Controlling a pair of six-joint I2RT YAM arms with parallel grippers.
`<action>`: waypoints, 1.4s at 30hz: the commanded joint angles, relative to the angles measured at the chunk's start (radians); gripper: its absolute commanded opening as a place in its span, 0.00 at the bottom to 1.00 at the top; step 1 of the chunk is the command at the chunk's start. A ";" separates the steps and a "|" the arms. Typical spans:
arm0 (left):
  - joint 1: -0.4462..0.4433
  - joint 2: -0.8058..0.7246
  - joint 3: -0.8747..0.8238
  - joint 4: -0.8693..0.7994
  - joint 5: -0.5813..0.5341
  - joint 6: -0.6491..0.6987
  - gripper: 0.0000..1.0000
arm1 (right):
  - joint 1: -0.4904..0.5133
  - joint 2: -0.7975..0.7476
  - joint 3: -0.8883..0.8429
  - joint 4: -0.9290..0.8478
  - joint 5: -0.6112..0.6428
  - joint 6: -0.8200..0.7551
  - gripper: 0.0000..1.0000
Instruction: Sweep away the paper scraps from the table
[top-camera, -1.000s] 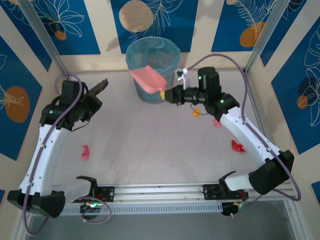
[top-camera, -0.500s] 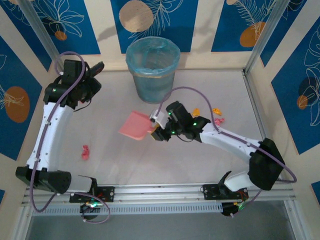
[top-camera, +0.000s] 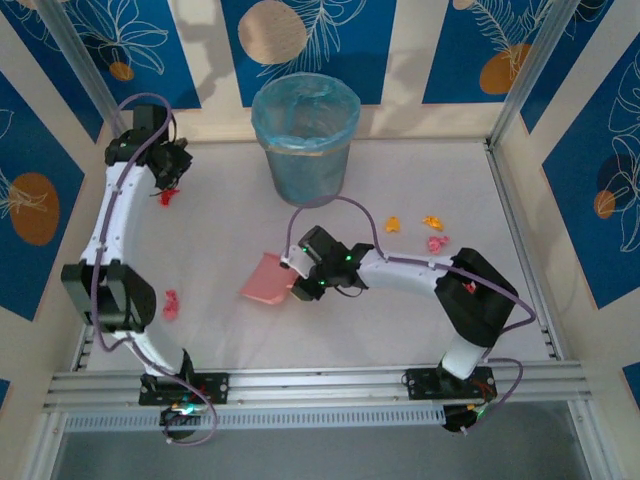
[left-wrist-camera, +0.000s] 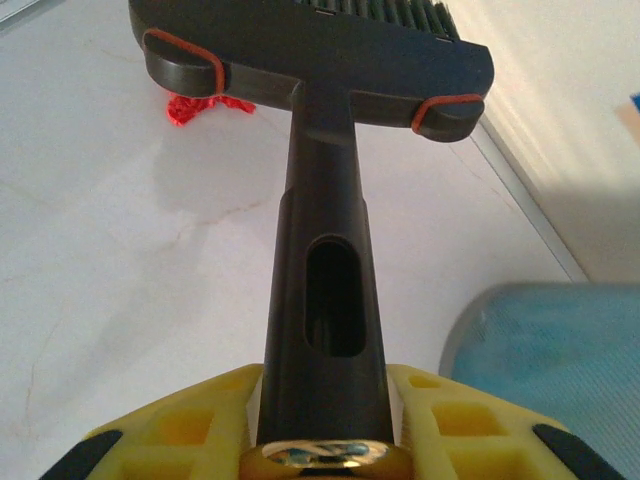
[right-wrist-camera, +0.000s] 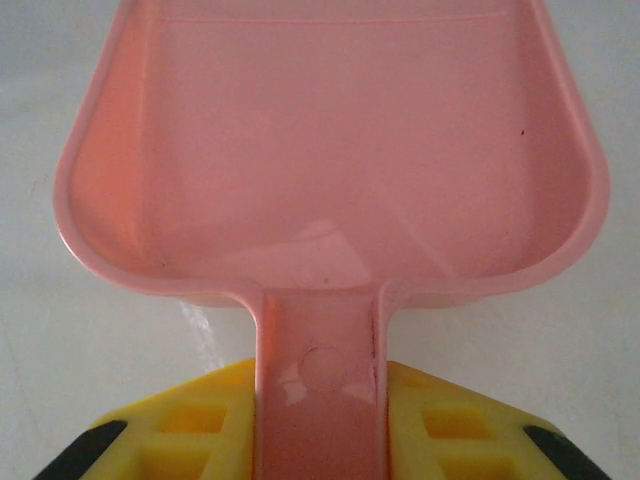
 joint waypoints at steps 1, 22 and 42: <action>0.068 0.052 0.049 0.035 0.036 -0.004 0.00 | 0.025 0.021 0.028 0.013 0.046 0.040 0.00; 0.155 0.343 0.291 -0.055 0.132 0.036 0.00 | 0.056 0.116 0.097 -0.018 0.066 0.124 0.00; 0.145 0.380 0.294 -0.086 0.203 0.023 0.00 | 0.091 0.071 0.045 -0.011 0.097 0.209 0.00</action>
